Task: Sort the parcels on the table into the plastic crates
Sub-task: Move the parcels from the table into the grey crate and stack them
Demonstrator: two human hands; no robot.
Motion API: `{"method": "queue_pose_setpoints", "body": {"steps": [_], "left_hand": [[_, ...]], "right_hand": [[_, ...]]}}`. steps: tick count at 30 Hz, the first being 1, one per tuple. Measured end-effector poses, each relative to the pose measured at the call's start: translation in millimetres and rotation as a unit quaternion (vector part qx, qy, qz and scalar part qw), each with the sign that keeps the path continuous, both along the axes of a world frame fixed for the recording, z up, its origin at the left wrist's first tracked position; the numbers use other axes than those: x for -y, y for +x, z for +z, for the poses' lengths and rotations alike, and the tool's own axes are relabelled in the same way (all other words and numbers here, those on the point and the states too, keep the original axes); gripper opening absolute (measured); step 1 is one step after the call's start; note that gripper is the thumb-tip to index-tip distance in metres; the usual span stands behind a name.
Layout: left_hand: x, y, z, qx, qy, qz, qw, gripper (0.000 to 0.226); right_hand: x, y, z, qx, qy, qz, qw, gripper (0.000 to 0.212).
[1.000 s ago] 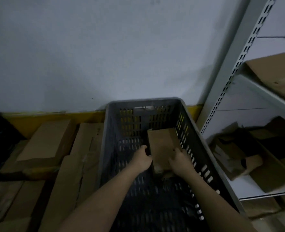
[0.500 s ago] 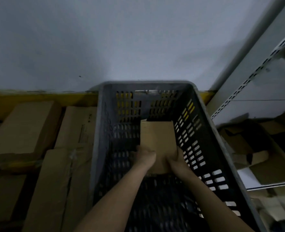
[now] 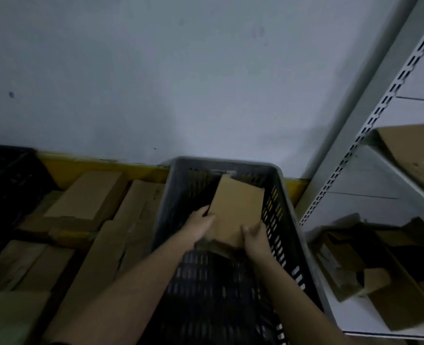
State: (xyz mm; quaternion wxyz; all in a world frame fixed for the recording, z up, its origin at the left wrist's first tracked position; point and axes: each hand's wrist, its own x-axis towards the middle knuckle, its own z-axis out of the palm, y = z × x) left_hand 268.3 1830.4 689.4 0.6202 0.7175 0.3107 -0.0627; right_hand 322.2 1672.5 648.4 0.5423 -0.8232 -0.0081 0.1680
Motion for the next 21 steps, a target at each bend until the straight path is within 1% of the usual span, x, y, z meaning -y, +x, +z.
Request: {"method": "queue_pose_setpoints", "body": {"steps": [3,5,7,11,13,16,19,21], "left_hand": [[-1.1,-27.7,46.4,0.033,-0.001,0.024,0.999,0.05],[-4.0,-48.3,67.8,0.06,0.014,0.04,0.997,0.048],[-4.9,-72.1,83.9,0.093,0.058,0.05,0.993,0.046],[-3.1,-130.2,101.4,0.126,0.192,0.063,0.971,0.046],[-2.4,-162.5,103.0,0.113,0.255,0.072,0.958,0.047],[-11.3,-202.5,101.3,0.064,0.331,0.067,0.939,0.052],[-26.4,-232.8,107.6,0.004,0.425,0.054,0.904,0.061],[-34.8,-250.6,114.6,-0.034,0.477,0.052,0.877,0.065]], "right_hand": [[8.3,-14.5,34.0,0.044,0.017,0.01,0.999,0.066],[16.3,-24.1,53.7,0.057,0.038,0.018,0.997,0.066],[23.9,-34.8,73.2,0.066,0.066,0.032,0.995,0.063],[30.3,-51.2,104.7,0.076,0.087,0.063,0.991,0.059],[29.7,-59.2,116.3,0.084,0.098,0.081,0.988,0.059],[28.7,-79.7,130.7,0.074,0.12,0.117,0.983,0.062],[22.6,-101.9,139.8,0.068,0.142,0.142,0.977,0.064],[11.6,-116.7,146.0,0.063,0.137,0.15,0.977,0.063]]}}
